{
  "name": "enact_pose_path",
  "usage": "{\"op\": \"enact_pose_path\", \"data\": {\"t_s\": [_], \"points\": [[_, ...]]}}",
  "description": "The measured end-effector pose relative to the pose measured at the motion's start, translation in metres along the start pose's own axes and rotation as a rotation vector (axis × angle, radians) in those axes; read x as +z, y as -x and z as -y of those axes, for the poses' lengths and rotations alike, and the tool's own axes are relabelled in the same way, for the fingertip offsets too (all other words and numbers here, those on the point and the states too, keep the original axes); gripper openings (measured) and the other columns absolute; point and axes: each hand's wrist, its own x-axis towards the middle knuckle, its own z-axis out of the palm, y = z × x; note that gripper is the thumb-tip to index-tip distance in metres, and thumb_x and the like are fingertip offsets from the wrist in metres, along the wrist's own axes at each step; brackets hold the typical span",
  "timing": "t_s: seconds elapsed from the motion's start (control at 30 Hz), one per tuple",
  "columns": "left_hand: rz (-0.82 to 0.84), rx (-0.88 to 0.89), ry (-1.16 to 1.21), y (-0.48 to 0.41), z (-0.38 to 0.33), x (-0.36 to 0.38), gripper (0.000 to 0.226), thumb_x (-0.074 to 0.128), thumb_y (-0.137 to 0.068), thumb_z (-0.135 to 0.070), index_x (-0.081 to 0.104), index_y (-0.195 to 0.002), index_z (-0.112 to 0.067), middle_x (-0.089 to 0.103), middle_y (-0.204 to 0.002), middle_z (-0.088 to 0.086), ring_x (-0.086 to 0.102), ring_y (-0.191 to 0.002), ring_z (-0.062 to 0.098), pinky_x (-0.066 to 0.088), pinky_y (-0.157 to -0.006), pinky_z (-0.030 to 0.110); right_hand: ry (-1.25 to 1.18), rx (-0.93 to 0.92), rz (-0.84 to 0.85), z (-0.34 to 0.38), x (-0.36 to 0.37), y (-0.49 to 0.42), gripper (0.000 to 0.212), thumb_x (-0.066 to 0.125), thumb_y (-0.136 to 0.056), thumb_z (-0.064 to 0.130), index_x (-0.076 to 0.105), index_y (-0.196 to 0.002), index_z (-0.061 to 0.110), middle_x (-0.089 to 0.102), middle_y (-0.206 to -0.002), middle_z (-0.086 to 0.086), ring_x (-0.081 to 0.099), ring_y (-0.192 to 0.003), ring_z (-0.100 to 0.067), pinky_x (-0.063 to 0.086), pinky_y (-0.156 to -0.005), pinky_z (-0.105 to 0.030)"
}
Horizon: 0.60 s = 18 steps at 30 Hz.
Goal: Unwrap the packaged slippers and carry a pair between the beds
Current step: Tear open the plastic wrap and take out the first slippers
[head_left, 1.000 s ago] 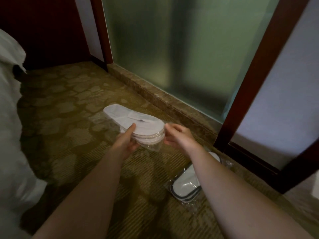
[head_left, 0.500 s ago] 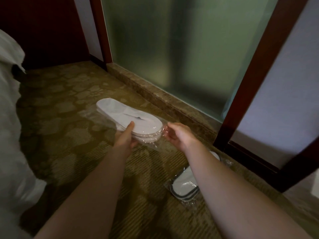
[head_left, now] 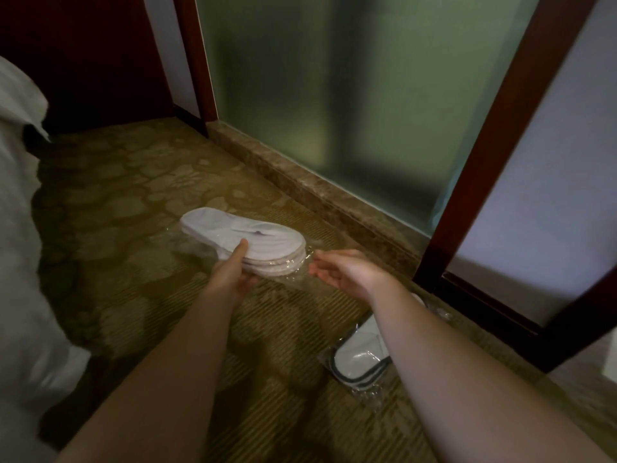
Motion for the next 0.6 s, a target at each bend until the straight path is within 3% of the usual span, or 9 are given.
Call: {"op": "enact_pose_path", "data": {"t_s": [0.07, 0.13, 0.2, 0.27, 0.37, 0.6], "points": [[0.026, -0.004, 0.016, 0.001, 0.002, 0.004, 0.051, 0.058, -0.091, -0.028, 0.045, -0.138, -0.011, 0.061, -0.130, 0.011, 0.066, -0.086, 0.019, 0.057, -0.060, 0.029, 0.054, -0.008, 0.027, 0.001, 0.006, 0.002, 0.017, 0.061, -0.090, 0.009, 0.061, -0.103, -0.001, 0.067, -0.080, -0.013, 0.069, -0.051, -0.011, 0.052, -0.047, -0.016], [0.033, -0.005, 0.037, 0.000, 0.004, 0.008, 0.050, 0.058, -0.092, -0.025, 0.045, -0.138, -0.011, 0.059, -0.133, 0.012, 0.065, -0.102, 0.024, 0.053, -0.077, 0.034, 0.109, -0.015, 0.028, 0.000, 0.009, 0.002, 0.027, 0.061, -0.090, 0.013, 0.059, -0.111, -0.003, 0.066, -0.077, -0.012, 0.066, -0.046, -0.008, 0.050, -0.044, -0.015], [0.036, -0.002, 0.038, 0.000, 0.004, 0.011, 0.050, 0.057, -0.092, -0.024, 0.044, -0.139, -0.012, 0.057, -0.135, 0.012, 0.060, -0.117, 0.027, 0.051, -0.083, 0.036, 0.139, -0.010, 0.012, -0.001, 0.009, 0.001, 0.027, 0.060, -0.091, 0.017, 0.060, -0.108, -0.003, 0.065, -0.076, -0.011, 0.063, -0.044, -0.008, 0.048, -0.042, -0.015], [0.051, -0.004, 0.030, 0.001, 0.004, 0.013, 0.050, 0.057, -0.092, -0.024, 0.043, -0.139, -0.011, 0.057, -0.136, 0.012, 0.059, -0.116, 0.026, 0.050, -0.082, 0.036, 0.121, 0.009, -0.002, -0.002, 0.008, 0.000, 0.022, 0.060, -0.091, 0.021, 0.061, -0.099, 0.001, 0.066, -0.073, -0.010, 0.063, -0.043, -0.009, 0.048, -0.041, -0.016], [0.085, -0.027, 0.001, 0.001, 0.005, 0.011, 0.049, 0.056, -0.093, -0.025, 0.045, -0.138, -0.011, 0.057, -0.135, 0.012, 0.060, -0.106, 0.023, 0.050, -0.080, 0.034, 0.097, 0.025, -0.001, -0.002, 0.006, -0.001, 0.026, 0.061, -0.090, 0.025, 0.060, -0.101, 0.001, 0.067, -0.065, -0.009, 0.064, -0.043, -0.011, 0.048, -0.040, -0.016], [0.138, -0.058, -0.014, 0.004, 0.003, 0.011, 0.049, 0.057, -0.092, -0.024, 0.045, -0.139, -0.011, 0.058, -0.136, 0.013, 0.059, -0.111, 0.025, 0.053, -0.069, 0.033, 0.169, -0.043, -0.083, -0.006, 0.004, -0.007, 0.018, 0.064, -0.088, 0.020, 0.058, -0.079, 0.006, 0.062, -0.041, 0.002, 0.055, -0.032, -0.005, 0.037, -0.032, -0.014]]}}
